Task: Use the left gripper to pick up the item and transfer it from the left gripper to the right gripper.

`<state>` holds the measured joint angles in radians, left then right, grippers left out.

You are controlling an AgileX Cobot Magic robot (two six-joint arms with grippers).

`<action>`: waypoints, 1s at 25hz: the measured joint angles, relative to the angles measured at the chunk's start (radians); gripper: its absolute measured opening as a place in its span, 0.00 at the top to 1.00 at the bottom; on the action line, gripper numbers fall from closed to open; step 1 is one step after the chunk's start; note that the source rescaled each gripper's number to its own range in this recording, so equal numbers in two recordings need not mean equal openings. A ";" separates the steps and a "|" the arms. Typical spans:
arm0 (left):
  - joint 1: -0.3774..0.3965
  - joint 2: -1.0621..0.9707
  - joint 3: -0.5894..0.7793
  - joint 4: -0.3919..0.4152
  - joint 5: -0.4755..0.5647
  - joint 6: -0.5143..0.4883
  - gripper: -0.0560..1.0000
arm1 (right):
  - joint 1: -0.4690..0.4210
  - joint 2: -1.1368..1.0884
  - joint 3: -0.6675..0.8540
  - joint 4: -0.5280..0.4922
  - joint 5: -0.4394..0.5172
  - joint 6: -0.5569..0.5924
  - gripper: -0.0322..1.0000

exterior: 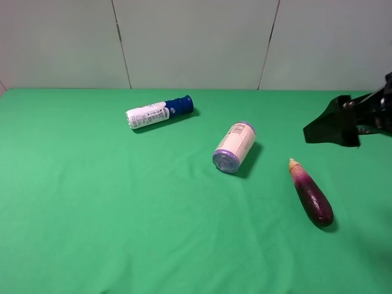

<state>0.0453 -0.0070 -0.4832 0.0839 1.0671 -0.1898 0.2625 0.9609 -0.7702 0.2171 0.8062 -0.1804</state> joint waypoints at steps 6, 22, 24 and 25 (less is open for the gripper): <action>0.000 0.000 0.000 0.000 0.000 0.000 0.00 | 0.000 -0.092 -0.071 -0.060 0.172 0.018 0.00; 0.000 0.000 0.000 0.000 -0.001 0.000 0.00 | 0.000 -0.656 -0.063 -0.271 0.402 0.209 0.00; 0.000 0.000 0.000 0.000 -0.001 0.000 0.00 | 0.000 -0.725 -0.030 -0.273 0.402 0.209 0.00; 0.000 0.000 0.000 0.000 -0.001 0.000 0.00 | 0.000 -0.752 -0.005 -0.273 0.401 0.210 0.00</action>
<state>0.0453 -0.0070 -0.4832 0.0839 1.0660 -0.1898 0.2625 0.2089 -0.7752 -0.0561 1.2070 0.0297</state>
